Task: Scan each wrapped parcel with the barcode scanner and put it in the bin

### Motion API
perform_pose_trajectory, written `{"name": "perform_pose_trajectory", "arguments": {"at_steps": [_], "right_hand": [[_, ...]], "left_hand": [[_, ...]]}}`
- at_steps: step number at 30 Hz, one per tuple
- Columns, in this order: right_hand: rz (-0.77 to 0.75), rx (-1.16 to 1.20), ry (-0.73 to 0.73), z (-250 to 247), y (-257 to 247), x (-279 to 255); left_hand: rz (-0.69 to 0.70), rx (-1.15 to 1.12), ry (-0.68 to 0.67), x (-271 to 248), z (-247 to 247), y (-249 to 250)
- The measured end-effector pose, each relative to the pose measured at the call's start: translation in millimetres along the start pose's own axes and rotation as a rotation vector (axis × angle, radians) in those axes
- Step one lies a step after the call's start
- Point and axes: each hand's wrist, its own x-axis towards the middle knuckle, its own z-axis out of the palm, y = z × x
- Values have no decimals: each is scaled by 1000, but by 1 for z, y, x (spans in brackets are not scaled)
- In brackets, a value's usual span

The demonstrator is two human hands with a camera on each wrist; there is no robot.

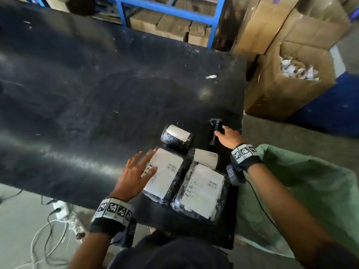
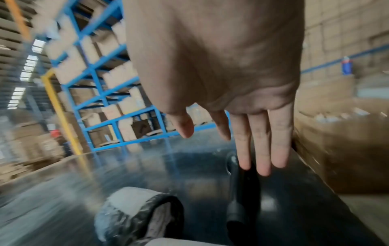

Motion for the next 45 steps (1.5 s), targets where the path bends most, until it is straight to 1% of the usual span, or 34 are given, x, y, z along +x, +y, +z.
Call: {"name": "perform_pose_trajectory", "arguments": {"at_steps": [1, 3, 5, 7, 10, 12, 13, 15, 17, 18, 21, 24, 29, 31, 33, 37, 40, 45], "right_hand": [[47, 56, -6, -1, -3, 9], [149, 206, -28, 3, -4, 32], [215, 364, -47, 13, 0, 61], [273, 544, -48, 29, 7, 90], [327, 793, 20, 48, 14, 128], [328, 907, 42, 54, 8, 137], [333, 1008, 50, 59, 6, 141], [363, 1139, 47, 63, -3, 139], [359, 1172, 95, 59, -17, 126], [350, 1168, 95, 58, -20, 124], [352, 1166, 103, 57, -15, 125], [389, 1119, 72, 50, -12, 125], [407, 1143, -3, 42, 1, 127], [382, 1142, -33, 38, 2, 118], [342, 1124, -32, 31, 3, 104], [231, 1067, 2, 18, 6, 73], [182, 1083, 1, 9, 10, 47], [115, 1162, -22, -15, 18, 0]], "left_hand": [[-27, -24, -23, -3, 1, -4], [-80, -58, -28, -8, 5, -11], [-91, -133, -44, -15, 13, -19], [-97, -201, -26, -14, 18, -23], [-97, -271, -14, -6, 18, -22], [-90, -310, -15, -3, 18, -23], [-89, -327, -23, -3, 17, -26], [-94, -336, -61, -4, 17, -31], [-87, -327, -89, -5, 18, -34], [-79, -320, -93, -5, 19, -35], [-85, -345, -85, -6, 21, -33], [-72, -369, -52, -9, 24, -29], [-26, -333, 23, -14, 25, -16], [15, -301, 55, -18, 24, -7], [41, -245, 91, -23, 23, 0], [-17, -98, 215, -28, 20, 9], [-35, -127, 275, -26, 19, 19], [-46, -104, 314, -18, 5, 32]]}}
